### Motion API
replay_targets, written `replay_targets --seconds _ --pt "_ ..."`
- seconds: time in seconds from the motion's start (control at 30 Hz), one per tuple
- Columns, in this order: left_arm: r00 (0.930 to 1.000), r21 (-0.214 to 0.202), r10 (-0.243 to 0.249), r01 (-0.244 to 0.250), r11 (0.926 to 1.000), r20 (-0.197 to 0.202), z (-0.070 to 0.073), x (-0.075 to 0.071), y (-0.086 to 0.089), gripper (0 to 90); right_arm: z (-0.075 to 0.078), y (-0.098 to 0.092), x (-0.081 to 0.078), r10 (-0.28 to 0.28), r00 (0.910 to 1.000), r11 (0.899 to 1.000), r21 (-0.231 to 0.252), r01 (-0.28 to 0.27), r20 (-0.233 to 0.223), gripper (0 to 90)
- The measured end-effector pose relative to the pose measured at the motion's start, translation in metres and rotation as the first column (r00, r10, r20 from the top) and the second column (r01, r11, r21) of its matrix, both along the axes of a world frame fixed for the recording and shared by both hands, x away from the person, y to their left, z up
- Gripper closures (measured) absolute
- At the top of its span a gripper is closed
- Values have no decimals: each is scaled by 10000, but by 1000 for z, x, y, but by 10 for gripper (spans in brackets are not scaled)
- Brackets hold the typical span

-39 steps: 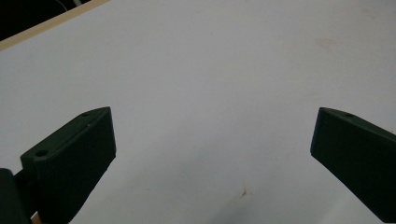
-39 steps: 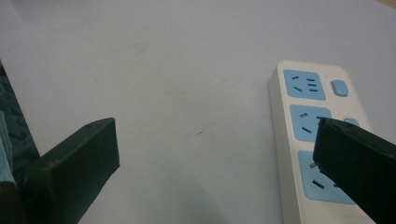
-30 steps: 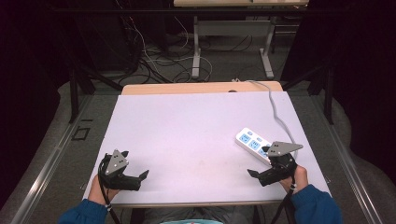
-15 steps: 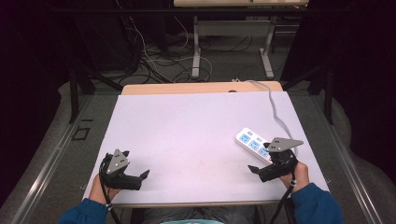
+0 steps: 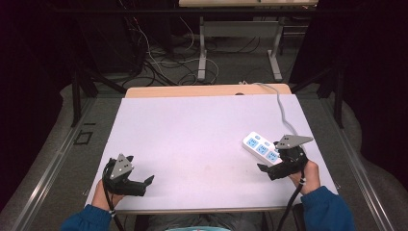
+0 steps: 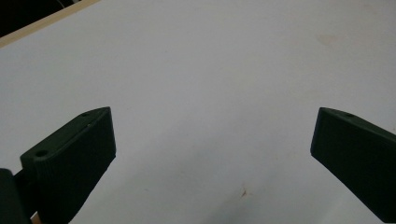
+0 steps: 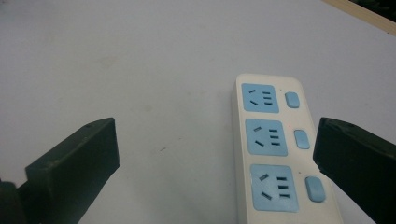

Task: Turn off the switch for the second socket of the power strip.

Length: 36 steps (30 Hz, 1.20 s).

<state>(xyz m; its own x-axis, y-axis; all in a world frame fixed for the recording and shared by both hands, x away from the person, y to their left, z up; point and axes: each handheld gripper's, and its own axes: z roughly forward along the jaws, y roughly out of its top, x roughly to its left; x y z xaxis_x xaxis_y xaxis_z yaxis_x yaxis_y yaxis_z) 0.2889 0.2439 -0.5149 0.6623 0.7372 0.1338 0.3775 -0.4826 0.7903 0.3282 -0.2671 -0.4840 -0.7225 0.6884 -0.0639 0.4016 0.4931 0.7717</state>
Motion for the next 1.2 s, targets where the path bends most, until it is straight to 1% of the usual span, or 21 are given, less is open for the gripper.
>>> replay_targets --seconds 0.07,0.1,0.13,0.2,0.23,0.3,0.33,0.4,0.43,0.5,0.7,0.73,0.77,0.8,0.83,0.93,1.03,1.07,1.1,1.13,1.2 --pt "10000 -21 26 -26 10000 22 0 -1 0 2 0 -2 3 -144 9999 9999 30 144 42 0" --pt "10000 -61 20 -20 10000 55 0 0 0 2 1 -3 4 -165 9998 9999 46 166 -73 0" --pt "10000 15 -13 13 10000 27 0 0 0 2 1 -4 5 -241 9997 9997 56 242 -33 0" --pt "10000 26 -25 25 10000 9 0 0 0 2 2 -5 7 -303 9995 9995 32 303 -88 0" --pt "10000 15 -25 25 10000 3 0 0 0 2 3 -7 10 -361 9993 9993 -2 361 -95 0" --pt "10000 -2 17 -17 10000 -8 0 1 -1 2 4 -7 12 -390 9992 9992 24 391 -123 0" --pt "10000 5 18 -18 10000 -28 -1 1 -1 2 5 -8 15 -501 9987 9987 12 502 -120 0" --pt "9999 -69 15 -16 10000 -112 -1 0 -1 2 6 -9 17 -491 9987 9988 -32 491 -117 0" --pt "10000 43 -21 21 10000 -3 0 1 -1 2 7 -10 20 -571 9983 9984 -18 570 -67 0" --pt "10000 39 -43 43 10000 -11 0 1 0 2 7 -10 20 -599 9981 9982 23 599 -124 0" --pt "10000 33 -51 52 10000 -6 0 1 0 2 8 -9 27 -638 9976 9980 -73 636 -276 0" --pt "10000 -30 -34 34 10000 -12 0 1 0 2 8 -9 28 -634 9976 9979 -119 631 -274 0" --pt "10000 7 -37 37 10000 32 -1 1 0 2 8 -9 30 -637 9976 9979 -127 634 -276 0" --pt "10000 41 -42 42 10000 -15 0 1 0 2 8 -9 31 -647 9974 9977 -197 641 -329 0" --pt "10000 9 -29 29 10000 6 0 1 -1 2 9 -9 32 -621 9974 9980 -171 616 -354 0" --pt "10000 13 -27 27 10000 7 0 0 -1 2 10 -8 35 -757 9964 9969 -224 748 -385 0" --pt "10000 3 -41 41 10000 -33 0 1 -1 2 11 -9 40 -727 9963 9970 -296 714 -453 0" --pt "9999 -75 -28 27 10000 -124 -1 0 -2 2 11 -9 40 -727 9963 9970 -296 714 -453 0" --pt "10000 52 -25 24 10000 45 -1 1 -1 2 11 -9 42 -797 9958 9965 -284 785 -456 0" --pt "10000 -7 -35 35 10000 -7 -1 1 -1 2 12 -10 44 -784 9956 9966 -294 769 -508 0" --pt "10000 8 -33 33 10000 0 -1 1 -1 2 13 -11 46 -820 9957 9964 -259 810 -436 0"
